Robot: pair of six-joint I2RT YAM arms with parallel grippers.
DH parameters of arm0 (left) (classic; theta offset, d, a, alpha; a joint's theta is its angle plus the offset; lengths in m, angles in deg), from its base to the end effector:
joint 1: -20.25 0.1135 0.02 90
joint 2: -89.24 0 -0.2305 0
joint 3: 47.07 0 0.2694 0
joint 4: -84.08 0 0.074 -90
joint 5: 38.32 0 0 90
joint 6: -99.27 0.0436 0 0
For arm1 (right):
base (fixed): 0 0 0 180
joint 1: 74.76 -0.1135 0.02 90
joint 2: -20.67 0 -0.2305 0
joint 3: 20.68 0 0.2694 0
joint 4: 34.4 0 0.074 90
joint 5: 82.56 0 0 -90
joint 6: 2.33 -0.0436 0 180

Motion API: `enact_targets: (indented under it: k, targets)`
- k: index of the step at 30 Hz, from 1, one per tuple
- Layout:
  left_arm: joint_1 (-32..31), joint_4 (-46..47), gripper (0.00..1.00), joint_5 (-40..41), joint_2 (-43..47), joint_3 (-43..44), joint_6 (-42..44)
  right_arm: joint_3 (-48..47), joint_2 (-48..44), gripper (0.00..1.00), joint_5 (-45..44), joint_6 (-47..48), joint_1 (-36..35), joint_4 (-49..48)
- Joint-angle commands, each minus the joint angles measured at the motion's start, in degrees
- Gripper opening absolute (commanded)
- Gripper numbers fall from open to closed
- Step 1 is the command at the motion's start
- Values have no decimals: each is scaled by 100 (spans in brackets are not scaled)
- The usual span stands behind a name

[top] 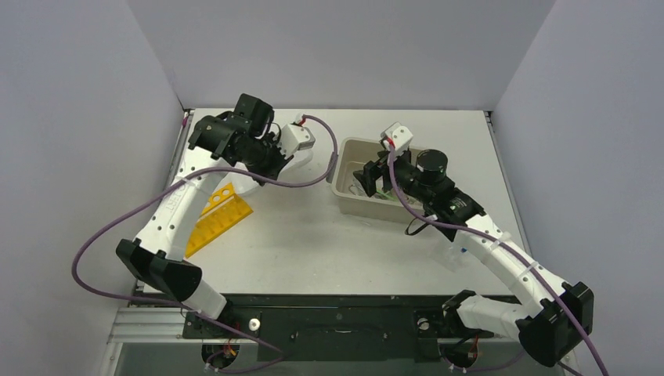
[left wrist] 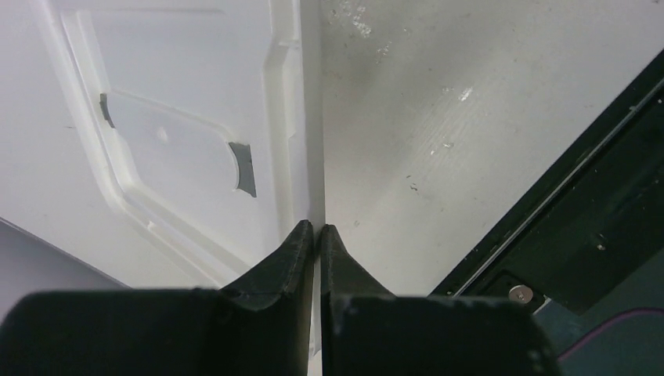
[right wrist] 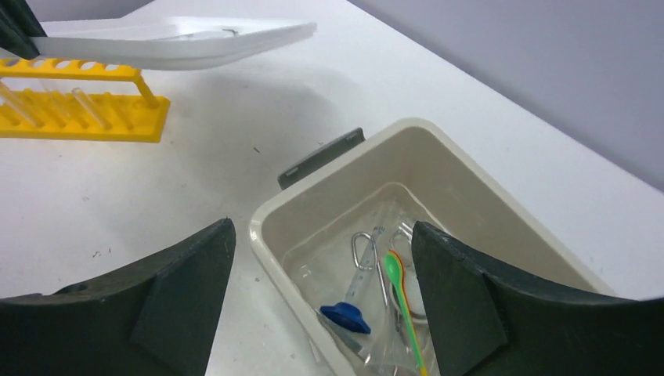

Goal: Organize the chemistry lab equipment
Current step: Pick up the storage box lid at the center of the board.

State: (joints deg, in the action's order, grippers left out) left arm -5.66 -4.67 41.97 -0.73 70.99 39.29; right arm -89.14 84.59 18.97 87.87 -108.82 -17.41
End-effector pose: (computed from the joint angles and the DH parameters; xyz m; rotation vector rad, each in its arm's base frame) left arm 0.2800 -0.1442 0.3689 1.2789 2.2846 -0.1976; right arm 0.2446 0.1759 0.3167 -0.6764 1.6941 0.6009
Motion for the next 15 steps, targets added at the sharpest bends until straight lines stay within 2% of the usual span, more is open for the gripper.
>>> enact_targets:
  k: [1, 7, 15]
  targets:
    - [-237, -692, 0, -318, 527, 487, 680, 177, -173, 81, 1916, 711, 249, -1228]
    - [-772, -1057, 0, -219, 973, 742, 1030, -40, -154, 84, 2585, 1336, 112, -1099]
    - [-1052, -1088, 0, -672, 1613, 697, 1374, -124, -38, 85, 2147, 2053, -443, -1041]
